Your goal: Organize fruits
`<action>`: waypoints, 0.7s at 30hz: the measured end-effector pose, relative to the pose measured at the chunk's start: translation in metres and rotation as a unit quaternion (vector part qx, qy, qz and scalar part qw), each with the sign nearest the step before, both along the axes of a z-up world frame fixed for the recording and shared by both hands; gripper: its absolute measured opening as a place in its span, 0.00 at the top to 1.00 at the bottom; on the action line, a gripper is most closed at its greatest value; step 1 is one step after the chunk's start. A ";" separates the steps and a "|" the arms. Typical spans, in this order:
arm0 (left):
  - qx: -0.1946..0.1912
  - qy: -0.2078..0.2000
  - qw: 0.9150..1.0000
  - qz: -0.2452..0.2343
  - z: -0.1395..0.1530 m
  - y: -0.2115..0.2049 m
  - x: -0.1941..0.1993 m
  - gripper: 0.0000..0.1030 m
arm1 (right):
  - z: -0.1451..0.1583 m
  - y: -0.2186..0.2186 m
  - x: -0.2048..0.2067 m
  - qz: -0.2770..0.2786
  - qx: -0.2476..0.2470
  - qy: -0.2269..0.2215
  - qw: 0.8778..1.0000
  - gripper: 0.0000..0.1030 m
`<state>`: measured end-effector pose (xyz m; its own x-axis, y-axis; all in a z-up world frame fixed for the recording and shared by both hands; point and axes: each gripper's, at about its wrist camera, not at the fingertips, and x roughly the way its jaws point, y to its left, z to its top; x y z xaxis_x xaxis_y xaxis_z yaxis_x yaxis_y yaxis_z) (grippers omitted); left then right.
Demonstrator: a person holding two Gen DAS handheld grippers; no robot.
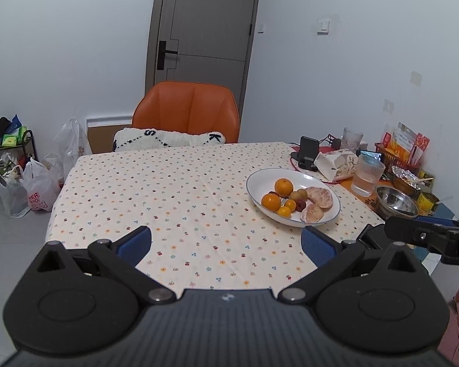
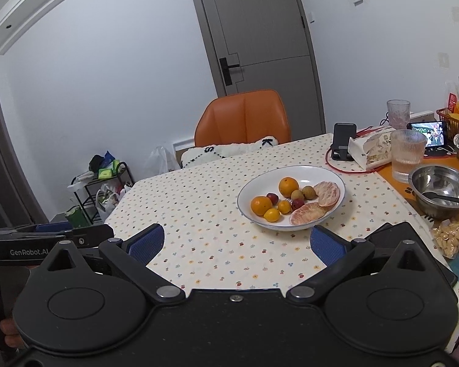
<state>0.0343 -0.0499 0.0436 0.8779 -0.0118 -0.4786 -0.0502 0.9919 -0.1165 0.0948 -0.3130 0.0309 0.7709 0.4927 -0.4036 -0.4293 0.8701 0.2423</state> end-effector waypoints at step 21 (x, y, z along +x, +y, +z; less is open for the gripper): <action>-0.004 0.002 1.000 0.005 -0.001 0.005 -0.001 0.00 | 0.000 0.007 -0.003 0.009 -0.006 -0.001 1.000 0.00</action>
